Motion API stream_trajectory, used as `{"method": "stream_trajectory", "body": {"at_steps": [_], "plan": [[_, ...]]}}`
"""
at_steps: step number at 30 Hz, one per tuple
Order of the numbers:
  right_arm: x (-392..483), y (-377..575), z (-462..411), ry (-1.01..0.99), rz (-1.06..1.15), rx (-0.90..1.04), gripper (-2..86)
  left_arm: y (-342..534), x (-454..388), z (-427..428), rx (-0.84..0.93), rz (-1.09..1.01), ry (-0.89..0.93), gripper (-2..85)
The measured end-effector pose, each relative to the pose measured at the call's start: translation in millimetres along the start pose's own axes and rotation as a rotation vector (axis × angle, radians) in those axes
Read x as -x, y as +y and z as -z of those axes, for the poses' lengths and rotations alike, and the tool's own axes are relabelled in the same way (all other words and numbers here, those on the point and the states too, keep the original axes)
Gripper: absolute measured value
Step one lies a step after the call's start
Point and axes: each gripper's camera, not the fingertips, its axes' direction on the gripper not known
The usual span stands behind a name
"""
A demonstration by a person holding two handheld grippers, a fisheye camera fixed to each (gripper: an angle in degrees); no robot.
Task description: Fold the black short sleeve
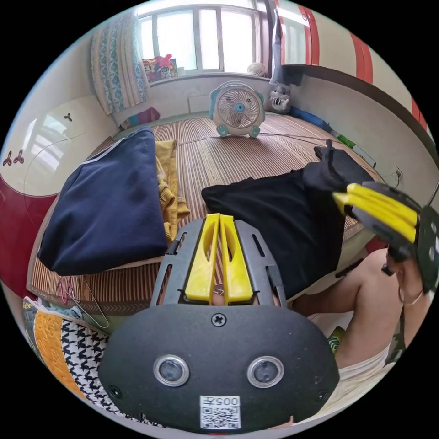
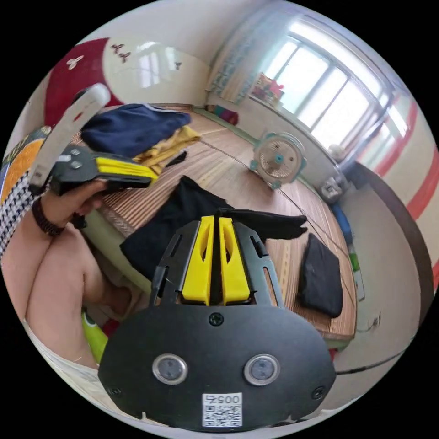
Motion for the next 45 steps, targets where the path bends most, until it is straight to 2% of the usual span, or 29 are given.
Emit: {"method": "stream_trajectory", "body": {"at_steps": [7,10,15,18,22,26,29,32,35,38,43,45], "plan": [[95.6,10.5,-53.1,-0.208,0.1,0.113,-0.3,0.9,8.2,-5.5,0.031,0.012,-0.018,3.6],[93.5,14.2,-65.7,-0.285,0.081,0.156,2.4,-0.8,7.2,-8.6,0.037,0.013,0.009,2.1],[45.7,16.9,-45.6,-0.457,0.093,0.105,4.5,-6.8,0.9,-14.0,0.032,-0.003,0.044,2.4],[-15.2,16.4,-34.4,-0.431,-0.006,0.051,4.8,-15.3,-11.9,-19.0,0.011,-0.05,0.08,5.1],[-119.5,9.2,-39.3,-0.325,-0.303,-0.011,5.2,-32.3,-46.1,-37.3,0.026,-0.158,0.153,7.1],[-187.9,6.2,-75.3,-0.249,-0.531,0.001,6.3,-46.4,-88.2,-60.3,0.094,-0.276,0.122,7.8],[-202.1,13.2,-99.6,-0.218,-0.575,0.047,6.7,-57.1,-115.9,-68.8,0.081,-0.346,0.107,7.9],[-205.8,23.3,-103.6,-0.255,-0.591,0.073,6.9,-69.2,-130.8,-74.2,0.08,-0.359,0.164,8.8],[-210.6,24.7,-102.4,-0.209,-0.591,0.057,7.3,-79.1,-145.8,-82.1,0.096,-0.375,0.212,10.2],[-217.4,22.7,-108.5,-0.192,-0.589,0.075,7.9,-84.1,-165.9,-93.1,0.131,-0.41,0.167,10.5],[-218.3,23.5,-110.9,-0.157,-0.558,0.092,8.4,-88.9,-179.7,-111.5,0.214,-0.378,-0.028,7.9],[-217.1,24.2,-110.9,-0.157,-0.546,0.094,8.4,-89.6,-175.5,-108.2,0.209,-0.358,-0.007,6.7]]}}
